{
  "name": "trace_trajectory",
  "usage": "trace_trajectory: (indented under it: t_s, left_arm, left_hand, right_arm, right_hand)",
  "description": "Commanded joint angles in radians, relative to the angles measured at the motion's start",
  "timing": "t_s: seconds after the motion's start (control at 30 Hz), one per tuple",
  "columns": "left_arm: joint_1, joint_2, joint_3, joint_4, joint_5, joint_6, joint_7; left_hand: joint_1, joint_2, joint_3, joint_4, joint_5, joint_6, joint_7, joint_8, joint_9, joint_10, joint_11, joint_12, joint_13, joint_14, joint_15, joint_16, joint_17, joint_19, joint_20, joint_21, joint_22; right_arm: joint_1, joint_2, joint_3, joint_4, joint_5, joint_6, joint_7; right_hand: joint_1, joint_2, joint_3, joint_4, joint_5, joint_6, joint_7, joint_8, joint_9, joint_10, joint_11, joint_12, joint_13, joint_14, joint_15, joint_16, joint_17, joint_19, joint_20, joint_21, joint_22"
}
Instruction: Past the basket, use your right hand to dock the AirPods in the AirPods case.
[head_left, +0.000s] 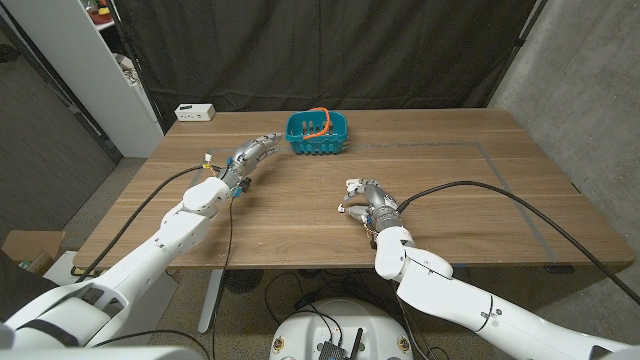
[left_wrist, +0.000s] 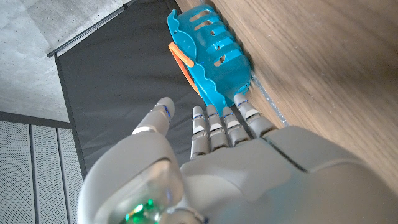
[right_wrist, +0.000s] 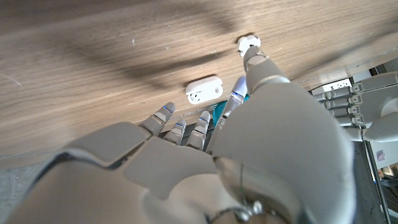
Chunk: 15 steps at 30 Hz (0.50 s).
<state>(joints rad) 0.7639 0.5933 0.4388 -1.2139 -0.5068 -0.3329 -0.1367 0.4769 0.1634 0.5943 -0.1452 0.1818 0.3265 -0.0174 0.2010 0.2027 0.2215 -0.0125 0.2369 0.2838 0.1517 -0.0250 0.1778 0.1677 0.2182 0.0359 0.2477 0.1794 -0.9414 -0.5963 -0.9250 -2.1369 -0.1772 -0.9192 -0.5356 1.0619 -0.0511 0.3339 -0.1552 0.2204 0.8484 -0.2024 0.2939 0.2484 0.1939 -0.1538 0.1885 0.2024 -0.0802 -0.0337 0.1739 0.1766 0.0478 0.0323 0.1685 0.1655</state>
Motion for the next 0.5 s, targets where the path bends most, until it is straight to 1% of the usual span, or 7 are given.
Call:
trace_trajectory:
  t_s: [0.03,0.2,0.23,0.27,0.37,0.43,0.5]
  left_arm:
    - [0.01,-0.001,0.001,-0.014,0.006,-0.003,0.015]
    - [0.03,0.008,-0.007,-0.039,0.003,0.004,0.034]
    - [0.033,0.009,-0.009,-0.042,0.003,0.005,0.037]
    - [0.035,0.011,-0.01,-0.046,0.003,0.006,0.038]
    - [0.044,0.017,-0.015,-0.058,0.006,0.004,0.05]
    - [0.048,0.017,-0.018,-0.059,0.005,0.002,0.054]
    - [0.05,0.018,-0.02,-0.06,0.002,0.004,0.055]
  left_hand:
    - [0.01,-0.003,-0.006,0.0,0.01,0.008,-0.002,0.004,0.002,0.0,-0.005,0.005,0.004,-0.001,-0.006,0.004,0.002,-0.007,-0.001,-0.002,0.002]
    - [0.014,-0.001,-0.01,0.0,0.011,0.006,-0.001,0.003,0.002,-0.002,-0.003,0.006,0.007,-0.002,-0.003,0.004,0.002,-0.008,0.004,-0.006,0.002]
    - [0.015,0.0,-0.011,0.0,0.011,0.006,0.0,0.002,0.002,-0.002,-0.003,0.007,0.007,-0.002,-0.004,0.004,0.002,-0.007,0.003,-0.007,0.002]
    - [0.015,-0.001,-0.012,-0.001,0.011,0.008,-0.001,0.003,0.002,-0.001,-0.003,0.007,0.008,-0.002,-0.005,0.004,0.002,-0.007,0.002,-0.008,0.002]
    - [0.017,-0.002,-0.016,-0.001,0.011,0.012,-0.004,0.004,0.003,0.0,-0.007,0.009,0.009,-0.001,-0.009,0.004,0.002,-0.005,-0.002,-0.01,0.002]
    - [0.017,-0.003,-0.017,-0.002,0.011,0.011,-0.002,0.003,0.003,-0.001,-0.005,0.009,0.009,0.0,-0.007,0.004,0.002,-0.006,0.0,-0.01,0.002]
    - [0.018,-0.003,-0.017,-0.002,0.011,0.009,-0.001,0.003,0.003,-0.003,-0.004,0.008,0.01,-0.002,-0.006,0.003,0.002,-0.006,0.002,-0.011,0.002]
  right_arm:
    - [0.017,0.014,-0.02,0.028,-0.047,-0.005,0.039]
    - [0.018,0.019,-0.013,0.051,-0.045,0.021,0.051]
    - [0.015,0.021,-0.009,0.053,-0.044,0.025,0.05]
    - [0.012,0.022,-0.006,0.055,-0.044,0.032,0.049]
    - [0.007,0.031,0.0,0.06,-0.046,0.034,0.046]
    - [0.008,0.034,0.001,0.065,-0.049,0.037,0.047]
    - [0.005,0.041,0.005,0.069,-0.05,0.041,0.043]
  right_hand:
    - [0.009,0.001,-0.002,0.0,-0.003,-0.001,-0.009,-0.009,-0.002,-0.003,0.004,0.001,0.001,-0.009,-0.055,0.008,0.002,-0.007,0.004,0.004,0.001]
    - [0.01,0.001,-0.003,0.0,-0.003,0.008,-0.009,-0.011,-0.006,0.009,0.001,0.007,0.0,-0.001,-0.059,0.013,0.001,-0.006,0.004,0.008,0.001]
    - [0.012,0.003,-0.002,0.0,-0.003,0.018,-0.008,-0.009,-0.007,0.012,0.001,0.009,0.0,0.004,-0.06,0.015,0.001,-0.004,0.002,0.01,0.001]
    - [0.014,0.004,-0.002,0.0,-0.003,0.025,-0.01,-0.01,-0.01,0.021,-0.004,0.012,-0.001,0.014,-0.066,0.02,0.001,0.0,0.001,0.012,0.001]
    - [0.018,0.004,-0.002,-0.001,-0.002,0.035,-0.008,-0.012,-0.013,0.034,-0.002,0.017,-0.001,0.024,-0.069,0.024,0.001,0.011,-0.003,0.017,0.0]
    - [0.02,0.005,-0.002,-0.001,-0.002,0.051,-0.007,-0.009,-0.016,0.04,-0.009,0.019,-0.001,0.031,-0.071,0.026,0.001,0.015,-0.005,0.018,0.0]
    - [0.02,0.005,-0.002,-0.001,-0.002,0.053,-0.006,-0.01,-0.017,0.042,-0.007,0.019,-0.001,0.034,-0.073,0.026,0.001,0.019,-0.007,0.019,0.0]
